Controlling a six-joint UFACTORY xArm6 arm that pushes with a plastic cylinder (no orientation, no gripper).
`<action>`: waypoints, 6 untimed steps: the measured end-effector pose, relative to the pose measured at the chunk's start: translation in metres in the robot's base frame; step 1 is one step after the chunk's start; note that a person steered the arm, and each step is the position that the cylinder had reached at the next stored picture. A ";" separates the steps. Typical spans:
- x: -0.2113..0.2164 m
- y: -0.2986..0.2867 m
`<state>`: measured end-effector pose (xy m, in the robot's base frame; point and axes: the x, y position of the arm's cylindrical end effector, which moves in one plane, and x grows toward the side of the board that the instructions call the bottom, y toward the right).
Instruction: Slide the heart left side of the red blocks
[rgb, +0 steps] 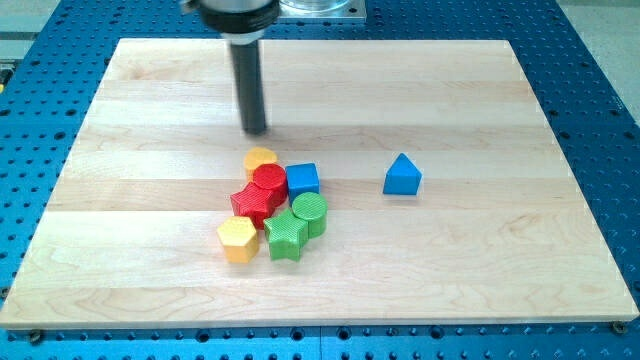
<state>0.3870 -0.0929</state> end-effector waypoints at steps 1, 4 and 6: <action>0.021 -0.022; 0.048 0.036; 0.058 -0.003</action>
